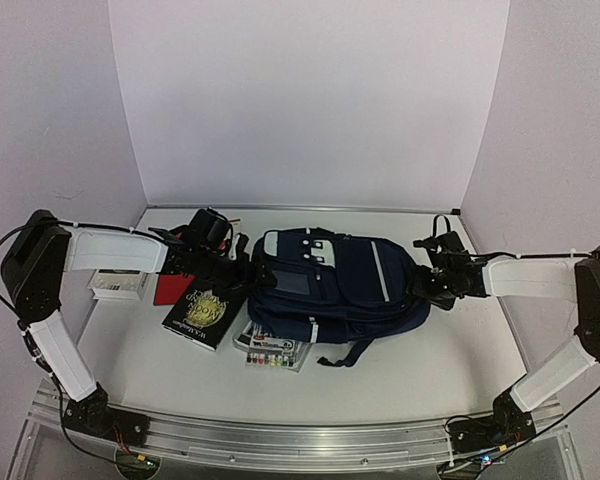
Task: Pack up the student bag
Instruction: Adjust the student bag at the center of the board.
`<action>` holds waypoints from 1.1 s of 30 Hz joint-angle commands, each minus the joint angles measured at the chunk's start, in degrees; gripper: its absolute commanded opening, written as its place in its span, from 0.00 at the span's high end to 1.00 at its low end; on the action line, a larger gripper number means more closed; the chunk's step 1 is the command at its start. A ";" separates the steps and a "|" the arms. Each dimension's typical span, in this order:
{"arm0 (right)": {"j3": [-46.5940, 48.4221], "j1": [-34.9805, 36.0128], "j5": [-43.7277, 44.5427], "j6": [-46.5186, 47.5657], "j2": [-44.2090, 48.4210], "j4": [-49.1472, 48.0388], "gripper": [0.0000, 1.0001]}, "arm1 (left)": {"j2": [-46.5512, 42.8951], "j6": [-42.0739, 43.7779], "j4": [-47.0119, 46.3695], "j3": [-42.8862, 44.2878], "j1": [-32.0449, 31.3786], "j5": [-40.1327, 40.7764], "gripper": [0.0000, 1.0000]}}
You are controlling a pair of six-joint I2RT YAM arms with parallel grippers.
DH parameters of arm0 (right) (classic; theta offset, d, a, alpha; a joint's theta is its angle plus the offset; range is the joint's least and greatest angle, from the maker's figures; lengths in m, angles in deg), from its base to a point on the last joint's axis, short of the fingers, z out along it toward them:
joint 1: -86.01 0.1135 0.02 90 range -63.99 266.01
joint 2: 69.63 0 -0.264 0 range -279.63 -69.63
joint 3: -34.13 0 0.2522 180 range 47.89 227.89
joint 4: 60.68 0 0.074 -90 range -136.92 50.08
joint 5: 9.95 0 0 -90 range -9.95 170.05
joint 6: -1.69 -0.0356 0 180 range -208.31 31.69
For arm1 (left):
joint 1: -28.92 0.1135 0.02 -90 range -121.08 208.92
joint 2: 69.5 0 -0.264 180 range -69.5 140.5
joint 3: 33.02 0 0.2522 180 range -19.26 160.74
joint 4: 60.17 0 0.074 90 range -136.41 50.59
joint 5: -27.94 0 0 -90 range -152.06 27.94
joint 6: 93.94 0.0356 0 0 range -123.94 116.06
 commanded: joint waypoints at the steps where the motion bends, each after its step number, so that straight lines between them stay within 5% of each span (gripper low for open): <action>1: -0.80 -0.62 -1.36 0.49 0.30 -5.32 0.59 | 3.03 0.68 -1.35 5.95 -1.91 -0.30 0.39; 4: 0.31 -0.70 -0.51 0.43 1.60 -5.29 0.83 | 4.08 0.71 -4.00 7.93 -2.68 -2.34 0.74; 7: 1.93 -0.78 1.36 0.62 4.93 -4.59 0.95 | 4.67 1.03 -7.23 10.60 -3.89 -3.89 0.98; 16: 7.87 -0.82 21.81 1.84 16.65 9.83 1.00 | 7.38 7.82 -5.79 20.82 -11.51 -5.40 1.00; 23: 3.02 -0.83 23.15 -2.79 17.76 12.74 0.98 | 8.20 10.51 -3.01 19.47 -18.10 -5.65 1.00; 25: 1.24 -0.78 22.51 -5.05 16.84 12.98 0.86 | 8.55 11.14 0.20 18.54 -20.23 -4.56 1.00; 28: 0.37 -0.78 22.31 -5.67 16.91 13.43 0.44 | 8.26 10.70 3.65 15.48 -21.91 -3.01 0.98; 29: 0.77 -0.78 22.28 -5.33 17.47 13.82 0.28 | 7.78 9.31 3.91 14.00 -21.97 -2.79 0.92; 33: 4.83 -0.79 19.20 0.67 19.28 14.37 0.08 | 3.55 5.69 2.67 7.16 -21.99 -0.47 0.51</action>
